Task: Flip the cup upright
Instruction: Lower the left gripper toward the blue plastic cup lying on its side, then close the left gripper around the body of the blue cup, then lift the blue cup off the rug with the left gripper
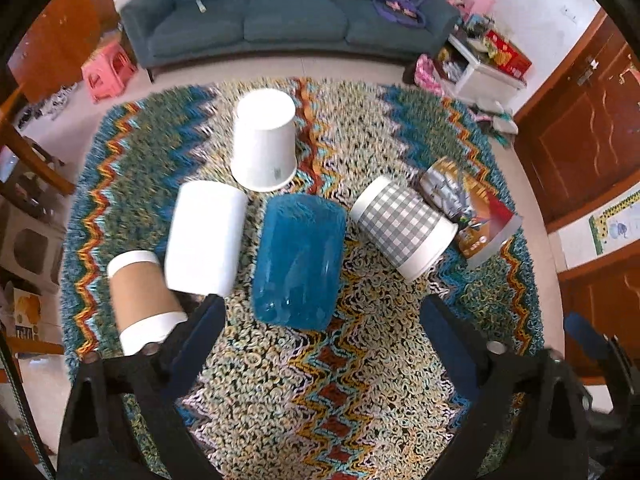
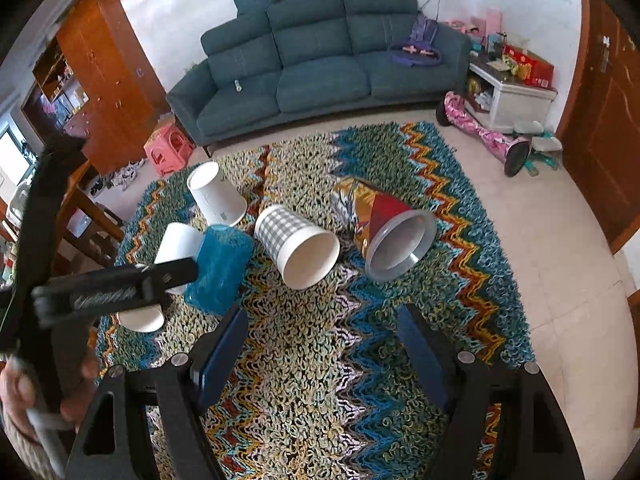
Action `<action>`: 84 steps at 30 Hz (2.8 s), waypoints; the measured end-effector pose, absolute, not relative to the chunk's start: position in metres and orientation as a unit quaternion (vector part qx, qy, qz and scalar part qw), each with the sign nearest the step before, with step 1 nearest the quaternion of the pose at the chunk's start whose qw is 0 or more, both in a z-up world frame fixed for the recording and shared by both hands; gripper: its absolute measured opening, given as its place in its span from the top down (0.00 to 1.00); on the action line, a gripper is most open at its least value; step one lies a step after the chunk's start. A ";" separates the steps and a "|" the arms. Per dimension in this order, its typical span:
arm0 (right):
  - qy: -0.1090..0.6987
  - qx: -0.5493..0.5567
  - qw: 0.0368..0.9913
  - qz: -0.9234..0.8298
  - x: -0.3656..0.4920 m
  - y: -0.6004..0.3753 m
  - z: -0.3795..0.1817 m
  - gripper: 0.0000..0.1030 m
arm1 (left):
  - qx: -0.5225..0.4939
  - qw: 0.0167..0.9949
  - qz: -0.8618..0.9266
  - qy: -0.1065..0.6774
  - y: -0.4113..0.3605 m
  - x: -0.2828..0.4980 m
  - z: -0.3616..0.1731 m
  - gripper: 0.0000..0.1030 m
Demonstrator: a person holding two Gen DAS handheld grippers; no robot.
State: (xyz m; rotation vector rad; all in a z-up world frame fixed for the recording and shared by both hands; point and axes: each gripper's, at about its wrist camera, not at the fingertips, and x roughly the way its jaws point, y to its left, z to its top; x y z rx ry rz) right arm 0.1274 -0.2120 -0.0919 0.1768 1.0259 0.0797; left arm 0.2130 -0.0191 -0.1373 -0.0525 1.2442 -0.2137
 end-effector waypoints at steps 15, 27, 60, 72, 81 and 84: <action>0.507 0.094 0.856 0.035 0.134 -0.217 -0.113 0.24 | -0.023 0.756 -0.091 0.648 -0.028 0.253 -0.186 0.17; 0.513 0.097 0.852 0.036 0.136 -0.217 -0.121 0.24 | -0.001 0.744 -0.068 0.664 -0.035 0.270 -0.210 0.19; 0.520 0.095 0.848 0.041 0.131 -0.212 -0.126 0.24 | -0.040 0.737 -0.038 0.674 -0.020 0.273 -0.220 0.30; 0.513 0.093 0.852 0.044 0.101 -0.214 -0.115 0.24 | -0.022 0.752 -0.059 0.656 -0.026 0.188 -0.162 0.30; 0.527 0.089 0.843 0.056 0.064 -0.206 -0.122 0.24 | -0.064 0.742 -0.048 0.666 -0.010 0.102 -0.166 0.30; 0.530 0.082 0.841 0.061 0.054 -0.199 -0.123 0.24 | -0.078 0.738 -0.047 0.669 -0.006 0.079 -0.170 0.30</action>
